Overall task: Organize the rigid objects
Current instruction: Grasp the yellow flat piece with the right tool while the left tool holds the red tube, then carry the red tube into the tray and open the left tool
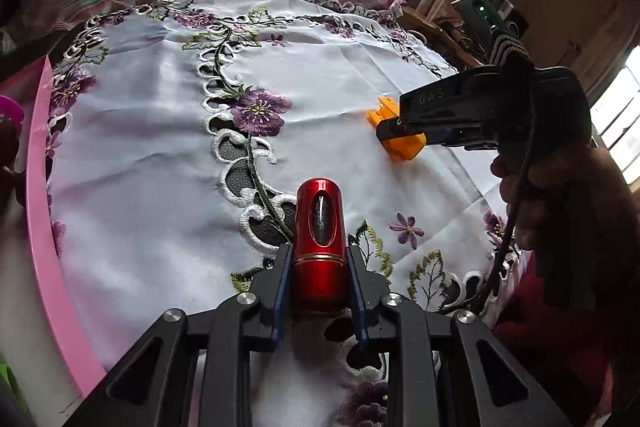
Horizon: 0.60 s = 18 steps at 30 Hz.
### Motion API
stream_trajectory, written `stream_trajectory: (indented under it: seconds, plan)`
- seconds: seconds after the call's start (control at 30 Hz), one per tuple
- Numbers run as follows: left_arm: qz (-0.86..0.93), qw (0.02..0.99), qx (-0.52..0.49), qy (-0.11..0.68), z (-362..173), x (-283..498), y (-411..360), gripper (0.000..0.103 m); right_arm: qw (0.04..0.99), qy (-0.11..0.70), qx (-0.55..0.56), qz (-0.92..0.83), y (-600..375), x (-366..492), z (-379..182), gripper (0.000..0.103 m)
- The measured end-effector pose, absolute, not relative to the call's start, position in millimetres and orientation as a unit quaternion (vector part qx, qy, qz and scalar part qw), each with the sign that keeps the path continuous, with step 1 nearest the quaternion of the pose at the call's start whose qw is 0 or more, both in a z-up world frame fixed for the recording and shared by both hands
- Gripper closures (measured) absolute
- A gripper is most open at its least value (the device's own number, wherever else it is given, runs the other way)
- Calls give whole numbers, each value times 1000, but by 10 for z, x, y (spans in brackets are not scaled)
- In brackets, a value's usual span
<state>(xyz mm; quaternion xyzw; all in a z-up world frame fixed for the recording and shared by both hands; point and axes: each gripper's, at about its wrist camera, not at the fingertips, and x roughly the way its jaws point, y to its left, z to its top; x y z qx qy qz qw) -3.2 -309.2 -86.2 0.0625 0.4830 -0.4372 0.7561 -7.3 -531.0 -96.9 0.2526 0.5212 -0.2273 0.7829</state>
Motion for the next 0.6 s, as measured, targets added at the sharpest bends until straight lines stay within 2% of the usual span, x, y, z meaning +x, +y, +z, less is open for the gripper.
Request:
stream_trajectory:
  seconds: [0.6]
  plan:
    - [-398, 808, 84, 426, -344, -133, -2787, 77, 790, 529, 201, -236, -5168, 20, -984, 73]
